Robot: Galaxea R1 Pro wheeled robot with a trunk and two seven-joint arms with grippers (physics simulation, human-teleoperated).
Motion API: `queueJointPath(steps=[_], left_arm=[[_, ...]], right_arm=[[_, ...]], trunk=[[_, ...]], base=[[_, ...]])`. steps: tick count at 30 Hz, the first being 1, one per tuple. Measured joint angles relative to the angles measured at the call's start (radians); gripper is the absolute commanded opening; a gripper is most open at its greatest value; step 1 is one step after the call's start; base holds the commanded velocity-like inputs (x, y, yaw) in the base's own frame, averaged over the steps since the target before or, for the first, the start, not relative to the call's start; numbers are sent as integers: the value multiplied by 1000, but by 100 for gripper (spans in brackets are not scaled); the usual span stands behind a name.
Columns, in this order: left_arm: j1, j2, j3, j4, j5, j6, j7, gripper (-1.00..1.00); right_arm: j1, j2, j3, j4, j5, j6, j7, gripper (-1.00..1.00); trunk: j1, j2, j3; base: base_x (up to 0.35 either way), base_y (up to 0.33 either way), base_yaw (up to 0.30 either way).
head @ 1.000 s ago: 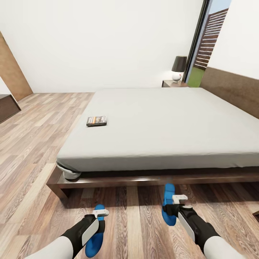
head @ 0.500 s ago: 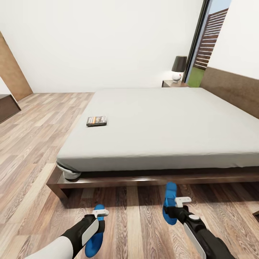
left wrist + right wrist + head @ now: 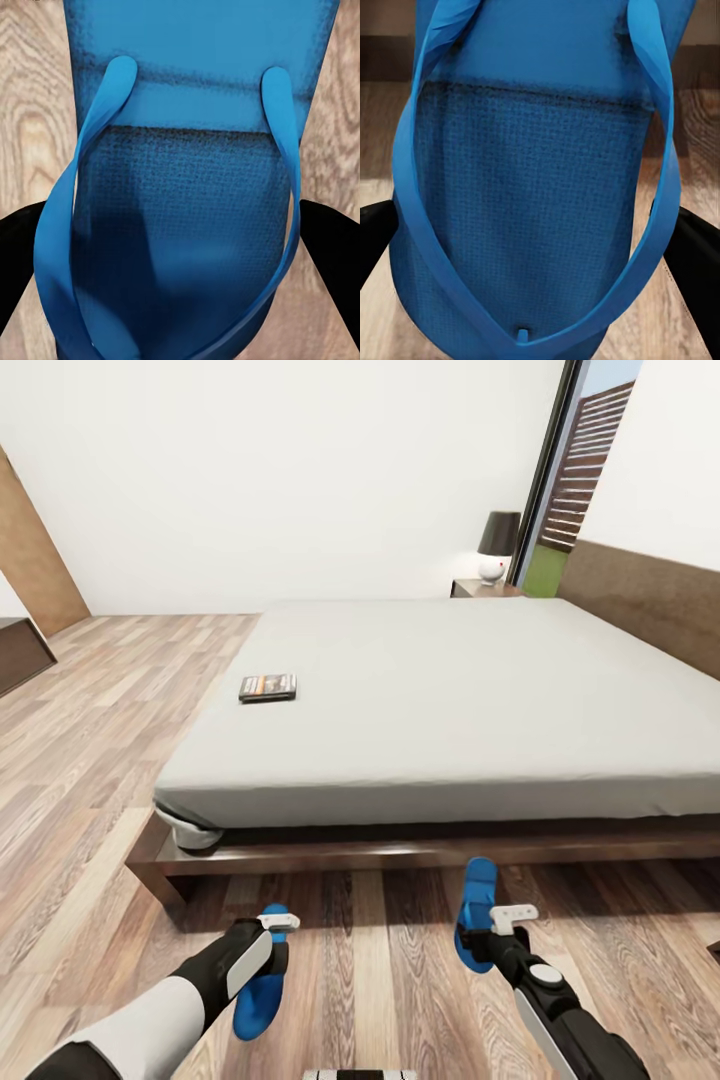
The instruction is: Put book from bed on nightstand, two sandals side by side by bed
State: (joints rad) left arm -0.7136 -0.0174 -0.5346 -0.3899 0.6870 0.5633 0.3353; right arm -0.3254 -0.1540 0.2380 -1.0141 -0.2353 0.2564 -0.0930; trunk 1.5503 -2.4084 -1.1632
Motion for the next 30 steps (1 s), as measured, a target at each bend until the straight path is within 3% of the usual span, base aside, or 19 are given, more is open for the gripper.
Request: queueJointPath(steps=[8, 13, 18, 24, 30], left_arm=[[-1, 1, 0, -13, -1, -1, 1, -100], [0, 3, 1, -34, 0, -1, 1, -100], [-1, 4, 2, -39, -1, -1, 1, -100], [-1, 4, 2, -39, -1, -1, 1, -100], [-1, 6, 2, -40, -1, -1, 1, -100]], right_arm=[[1, -15, 1, 2, 55, -9, -2, -100], [1, -15, 1, 4, 67, -5, -2, -100], [1, -15, 1, 6, 67, -3, -3, -100], [1, -15, 1, 6, 67, -7, -3, -100], [42, -16, 1, -27, 62, -14, -3, -100]], trunk=[[31, -56, -25], [50, -91, -41], [50, -91, -41], [49, -91, -41], [50, -91, -41]], base=[[0, 0, 0], [0, 0, 0], [45, 0, 0], [274, 0, 0], [69, 0, 0]])
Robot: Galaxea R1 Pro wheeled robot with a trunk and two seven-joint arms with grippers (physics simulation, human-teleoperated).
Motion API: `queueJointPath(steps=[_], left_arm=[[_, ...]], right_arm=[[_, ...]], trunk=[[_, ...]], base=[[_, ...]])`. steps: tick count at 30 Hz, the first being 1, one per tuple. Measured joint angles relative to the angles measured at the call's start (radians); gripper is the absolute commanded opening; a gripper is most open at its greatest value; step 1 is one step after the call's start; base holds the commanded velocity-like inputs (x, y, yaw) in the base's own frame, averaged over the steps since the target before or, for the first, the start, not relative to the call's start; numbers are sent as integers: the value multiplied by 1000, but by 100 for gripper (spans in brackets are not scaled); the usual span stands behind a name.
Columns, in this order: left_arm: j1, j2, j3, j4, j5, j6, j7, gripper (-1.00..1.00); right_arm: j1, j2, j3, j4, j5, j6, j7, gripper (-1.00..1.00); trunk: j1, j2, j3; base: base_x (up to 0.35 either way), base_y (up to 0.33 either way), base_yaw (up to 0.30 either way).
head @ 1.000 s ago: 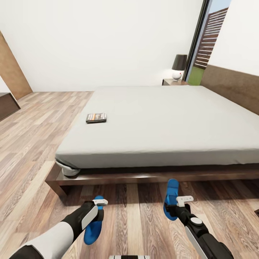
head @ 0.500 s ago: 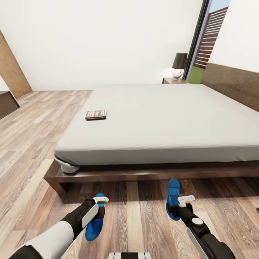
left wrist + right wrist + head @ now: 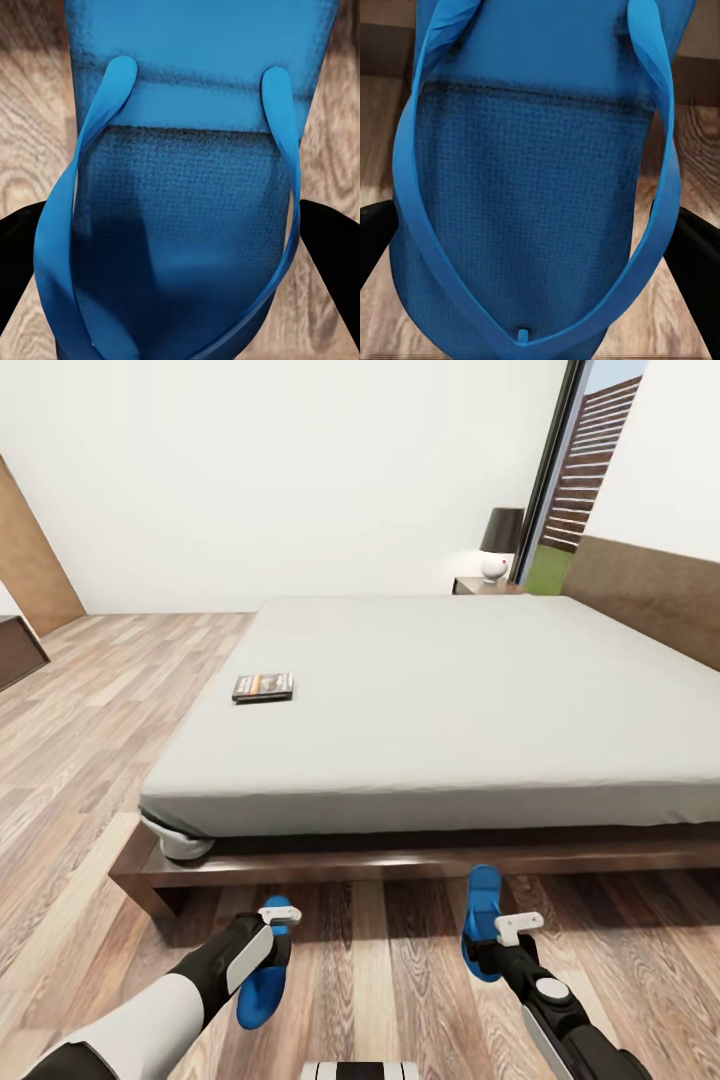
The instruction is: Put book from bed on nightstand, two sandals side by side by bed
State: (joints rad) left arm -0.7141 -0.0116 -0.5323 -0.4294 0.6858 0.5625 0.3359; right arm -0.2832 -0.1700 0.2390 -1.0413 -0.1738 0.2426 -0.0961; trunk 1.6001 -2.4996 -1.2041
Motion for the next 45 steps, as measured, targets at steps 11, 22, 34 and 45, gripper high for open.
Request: queueJointPath(steps=[11, 22, 34, 45], left_arm=[[0, 20, -1, 0, 2, -1, 0, -100], [0, 20, -1, 0, 2, -1, 1, -100], [0, 20, -1, 0, 4, -1, 2, -100], [0, 20, -1, -1, 6, -9, 2, -100]], right_arm=[[49, 0, 0, -3, -3, -102, 0, -100], [86, 0, -1, 59, -4, -210, -2, -100], [87, 0, -1, 63, -4, -209, -2, -100], [87, -1, -2, 60, -4, -215, -2, -100]], trunk=[[0, 0, 0], [0, 0, 0], [4, -2, -35], [9, -5, -77]], base=[[3, 0, 0], [0, 0, 0], [0, 0, 0], [0, 0, 0]])
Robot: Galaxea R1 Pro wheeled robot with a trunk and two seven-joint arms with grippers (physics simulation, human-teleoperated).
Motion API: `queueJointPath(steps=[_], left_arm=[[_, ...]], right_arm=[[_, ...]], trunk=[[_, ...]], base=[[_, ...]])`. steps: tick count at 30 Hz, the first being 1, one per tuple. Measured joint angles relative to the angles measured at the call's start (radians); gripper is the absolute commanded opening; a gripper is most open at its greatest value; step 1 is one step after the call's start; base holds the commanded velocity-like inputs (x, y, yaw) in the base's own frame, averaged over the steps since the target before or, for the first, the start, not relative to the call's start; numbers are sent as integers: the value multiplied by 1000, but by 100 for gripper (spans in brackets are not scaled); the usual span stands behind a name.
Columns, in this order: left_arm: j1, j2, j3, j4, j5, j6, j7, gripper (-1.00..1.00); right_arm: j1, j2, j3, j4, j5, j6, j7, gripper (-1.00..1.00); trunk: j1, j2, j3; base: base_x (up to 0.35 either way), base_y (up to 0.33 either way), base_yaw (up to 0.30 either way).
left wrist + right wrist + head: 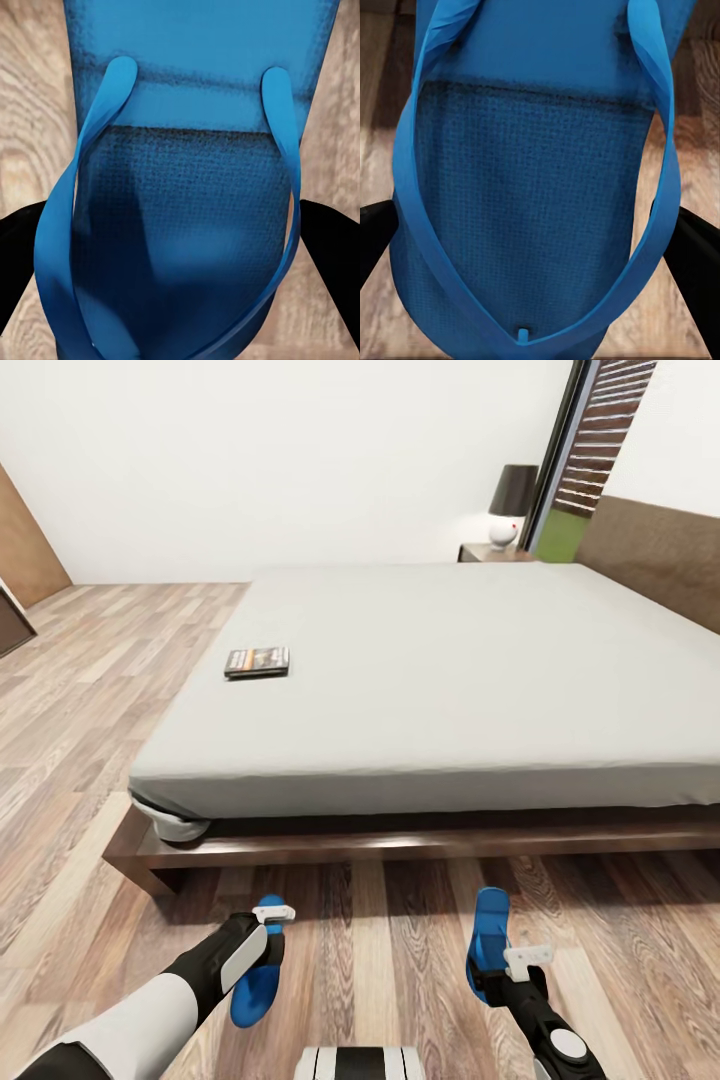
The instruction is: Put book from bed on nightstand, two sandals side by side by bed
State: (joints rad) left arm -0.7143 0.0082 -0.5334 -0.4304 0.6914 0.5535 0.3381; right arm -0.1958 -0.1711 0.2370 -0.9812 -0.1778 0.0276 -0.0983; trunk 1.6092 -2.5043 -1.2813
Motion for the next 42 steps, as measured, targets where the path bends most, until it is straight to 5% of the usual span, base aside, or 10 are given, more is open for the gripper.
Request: queueJointPath(steps=[9, 32, 42], left_arm=[[0, 0, 0, -7, 0, -65, -1, -100], [0, 1, 3, -35, -8, -110, -8, -100], [0, 0, 2, -35, -10, -125, -1, -100]], right_arm=[[0, -10, 1, 0, -1, -1, 1, -100], [0, -10, 1, 2, -2, -1, 1, -100], [0, -13, 0, 0, -5, -1, 1, -100]], trunk=[[2, -1, -16], [12, -6, -104], [12, -6, -105]], base=[[0, 0, 0], [0, 0, 0], [87, 0, 0]])
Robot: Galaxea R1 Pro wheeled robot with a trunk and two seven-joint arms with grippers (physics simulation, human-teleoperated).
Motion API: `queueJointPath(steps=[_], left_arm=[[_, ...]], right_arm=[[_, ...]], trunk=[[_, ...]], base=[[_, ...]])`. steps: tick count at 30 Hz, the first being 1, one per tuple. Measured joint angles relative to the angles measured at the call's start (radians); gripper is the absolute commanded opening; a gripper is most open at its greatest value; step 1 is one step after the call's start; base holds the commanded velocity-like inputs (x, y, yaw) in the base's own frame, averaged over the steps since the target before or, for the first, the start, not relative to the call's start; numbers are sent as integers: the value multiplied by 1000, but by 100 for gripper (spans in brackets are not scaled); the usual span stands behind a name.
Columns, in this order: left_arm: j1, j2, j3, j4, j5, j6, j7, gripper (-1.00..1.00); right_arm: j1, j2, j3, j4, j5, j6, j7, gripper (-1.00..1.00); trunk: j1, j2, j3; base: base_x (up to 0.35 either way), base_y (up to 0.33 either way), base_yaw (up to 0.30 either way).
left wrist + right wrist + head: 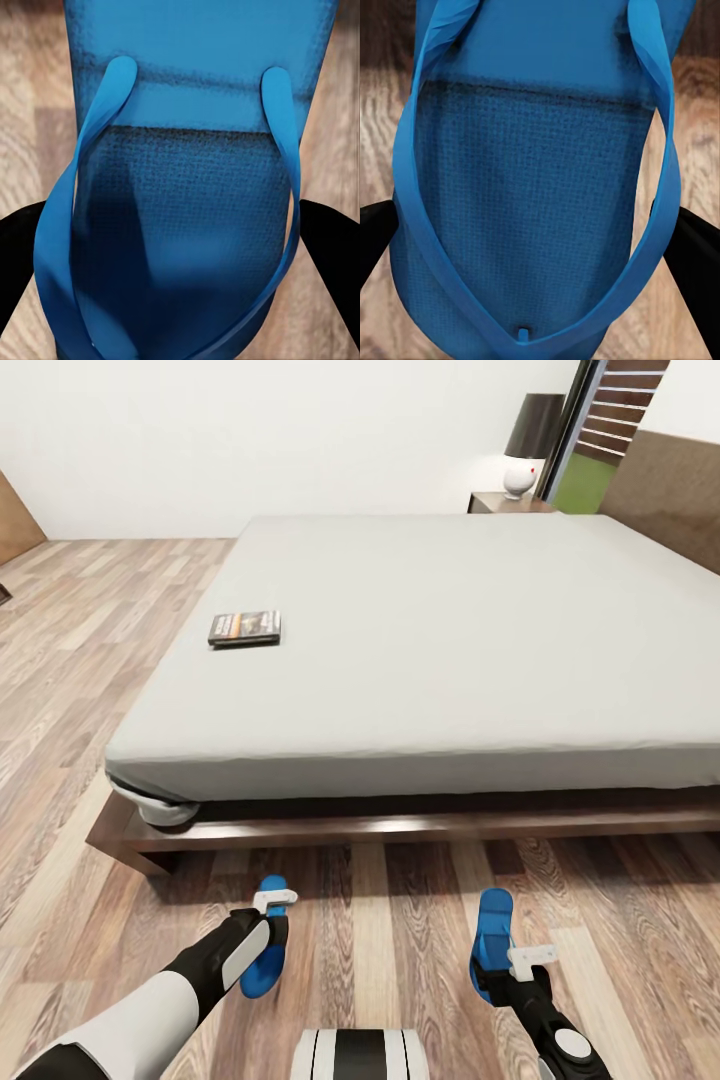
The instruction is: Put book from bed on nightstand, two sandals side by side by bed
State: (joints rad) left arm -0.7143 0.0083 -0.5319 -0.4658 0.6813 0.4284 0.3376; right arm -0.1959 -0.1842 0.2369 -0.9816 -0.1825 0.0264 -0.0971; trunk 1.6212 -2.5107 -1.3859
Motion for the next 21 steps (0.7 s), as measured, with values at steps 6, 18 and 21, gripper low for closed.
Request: queueJointPath(steps=[6, 18, 21], left_arm=[[0, -1, -1, 0, 1, -1, 0, -100], [0, 2, 1, -52, -2, 0, -2, -100], [0, 2, 1, -58, -2, -1, -2, -100]], right_arm=[[0, -1, 0, -1, 0, -1, 0, -100], [4, -3, 0, -7, 1, -23, 0, -100], [15, -11, 0, -18, 0, -30, 0, -100]], trunk=[[2, -1, -15], [7, -4, -62], [9, -4, -73]], base=[[5, 0, 0], [0, 0, 0], [0, 0, 0]])
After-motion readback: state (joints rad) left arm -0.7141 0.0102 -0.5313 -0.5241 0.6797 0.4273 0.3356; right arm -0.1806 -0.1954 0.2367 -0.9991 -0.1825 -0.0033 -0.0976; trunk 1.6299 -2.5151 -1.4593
